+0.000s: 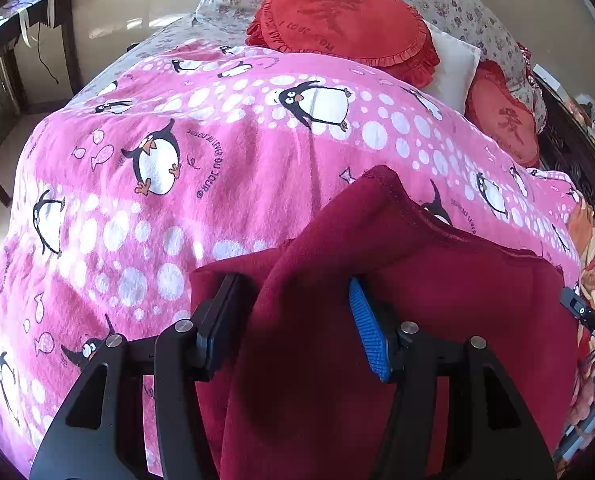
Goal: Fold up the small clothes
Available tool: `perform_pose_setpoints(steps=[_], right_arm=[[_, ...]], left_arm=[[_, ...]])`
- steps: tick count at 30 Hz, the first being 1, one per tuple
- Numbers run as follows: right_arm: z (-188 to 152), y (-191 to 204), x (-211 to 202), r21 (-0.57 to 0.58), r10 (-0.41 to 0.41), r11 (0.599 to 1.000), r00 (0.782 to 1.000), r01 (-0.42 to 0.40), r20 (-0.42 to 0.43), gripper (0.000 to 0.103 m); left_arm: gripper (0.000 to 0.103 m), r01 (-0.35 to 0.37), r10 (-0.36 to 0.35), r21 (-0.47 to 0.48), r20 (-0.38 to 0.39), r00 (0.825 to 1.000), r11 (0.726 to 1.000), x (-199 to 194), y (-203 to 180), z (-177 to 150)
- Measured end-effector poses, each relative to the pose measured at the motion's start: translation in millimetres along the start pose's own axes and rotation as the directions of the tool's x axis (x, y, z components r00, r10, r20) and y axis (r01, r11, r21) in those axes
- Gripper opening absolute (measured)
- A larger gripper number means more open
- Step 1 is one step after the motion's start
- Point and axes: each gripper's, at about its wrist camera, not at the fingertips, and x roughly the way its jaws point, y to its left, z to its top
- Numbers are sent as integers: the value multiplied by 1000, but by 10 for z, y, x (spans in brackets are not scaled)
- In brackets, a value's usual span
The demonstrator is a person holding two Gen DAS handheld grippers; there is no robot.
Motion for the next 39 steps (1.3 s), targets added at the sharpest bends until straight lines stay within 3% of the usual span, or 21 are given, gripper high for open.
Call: perform_pose_setpoints(steps=[8, 13, 16, 22, 30, 39], right_arm=[[-73, 316, -447, -94, 3, 996, 998, 4, 70, 32], [-158, 331, -338, -105, -3, 994, 1000, 6, 30, 32], [-198, 132, -73, -43, -31, 999, 998, 29, -52, 32], [-158, 303, -209, -81, -42, 996, 998, 38, -36, 33], [-97, 1028, -292, -201, 102, 973, 994, -109, -48, 33], [28, 2151, 238, -294, 261, 910, 955, -292, -141, 33]], left_arm=[[56, 5, -5, 6, 11, 1000, 1000, 36, 4, -5], [57, 3, -4, 10, 19, 1000, 1000, 38, 0, -17], [57, 3, -3, 12, 24, 1000, 1000, 45, -1, -24], [58, 5, -6, 9, 27, 1000, 1000, 45, 8, -27], [57, 41, -40, -44, 25, 999, 998, -252, 103, -161], [57, 85, -81, -112, 44, 996, 990, -698, 491, -719]])
